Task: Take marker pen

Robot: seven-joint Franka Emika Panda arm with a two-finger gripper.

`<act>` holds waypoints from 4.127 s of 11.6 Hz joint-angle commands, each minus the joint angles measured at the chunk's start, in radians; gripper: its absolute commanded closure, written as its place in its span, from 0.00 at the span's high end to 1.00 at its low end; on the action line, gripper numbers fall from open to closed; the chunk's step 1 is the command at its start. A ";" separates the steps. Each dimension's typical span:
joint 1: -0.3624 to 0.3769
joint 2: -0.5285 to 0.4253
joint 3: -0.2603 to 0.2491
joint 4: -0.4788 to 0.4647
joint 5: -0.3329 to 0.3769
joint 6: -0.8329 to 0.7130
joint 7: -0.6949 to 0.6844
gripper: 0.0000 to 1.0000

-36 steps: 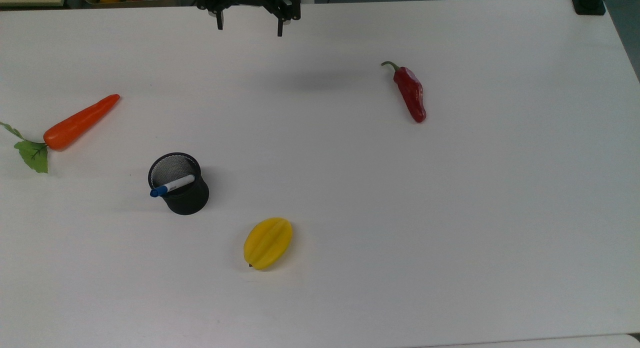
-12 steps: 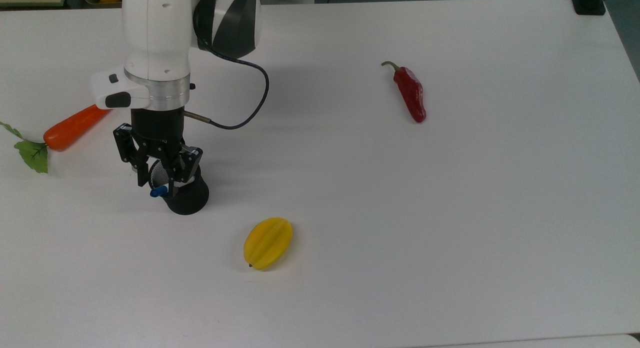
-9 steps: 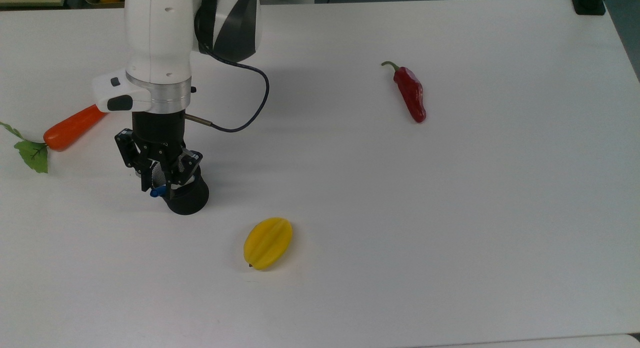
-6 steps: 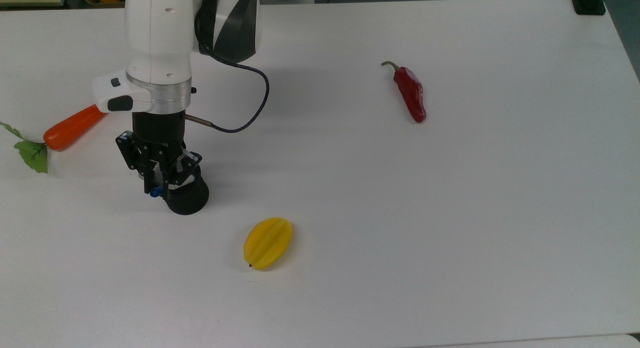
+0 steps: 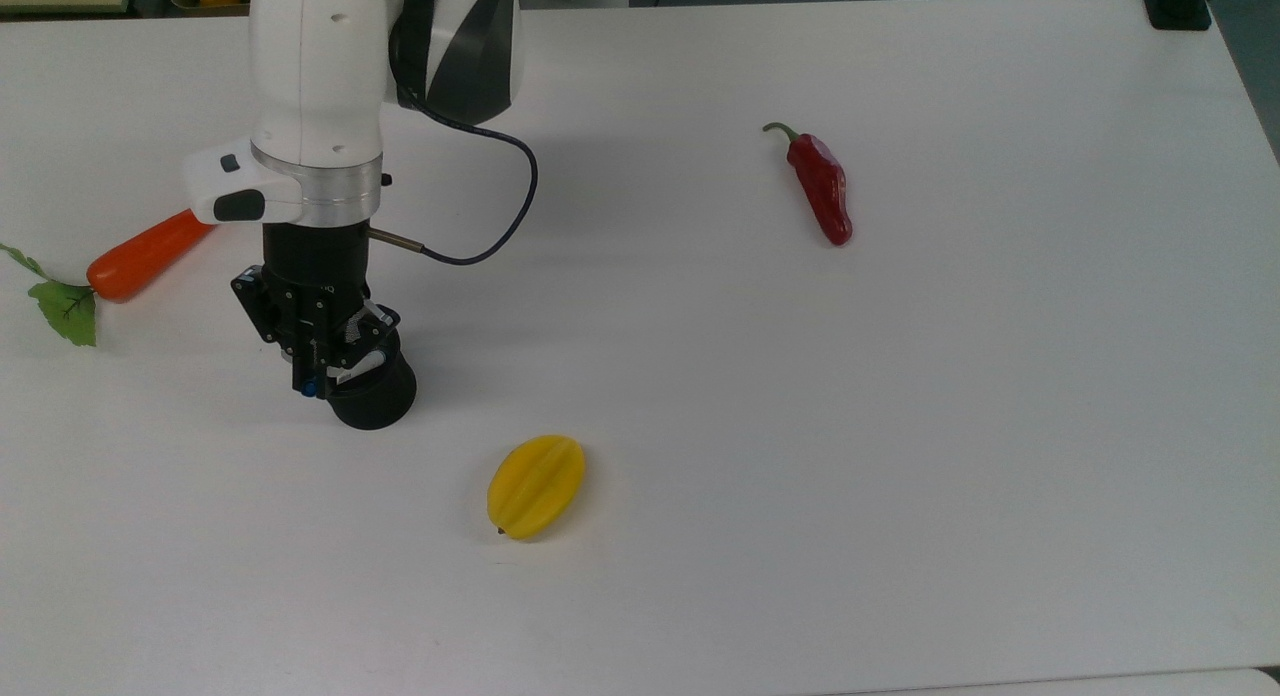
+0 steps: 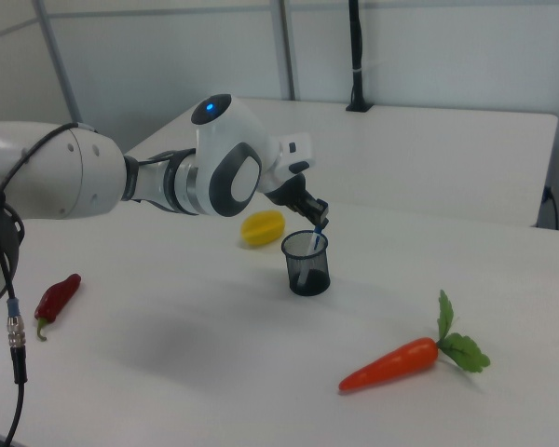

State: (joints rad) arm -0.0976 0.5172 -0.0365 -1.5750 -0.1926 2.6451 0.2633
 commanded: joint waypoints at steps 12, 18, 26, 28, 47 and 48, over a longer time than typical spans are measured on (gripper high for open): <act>0.128 -0.241 0.010 -0.022 -0.007 -0.365 0.027 0.11; 0.237 -0.226 0.049 -0.040 0.044 -0.638 0.027 0.11; 0.243 -0.146 0.083 -0.039 0.099 -0.679 0.025 0.14; 0.251 -0.144 0.086 -0.039 0.099 -0.676 0.025 0.14; 0.102 -0.485 0.075 -0.111 0.091 -0.928 -0.284 1.00; 0.093 -0.496 0.075 -0.108 0.093 -0.945 -0.291 1.00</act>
State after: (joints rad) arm 0.0111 0.0811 0.0434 -1.6340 -0.1130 1.7343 0.0210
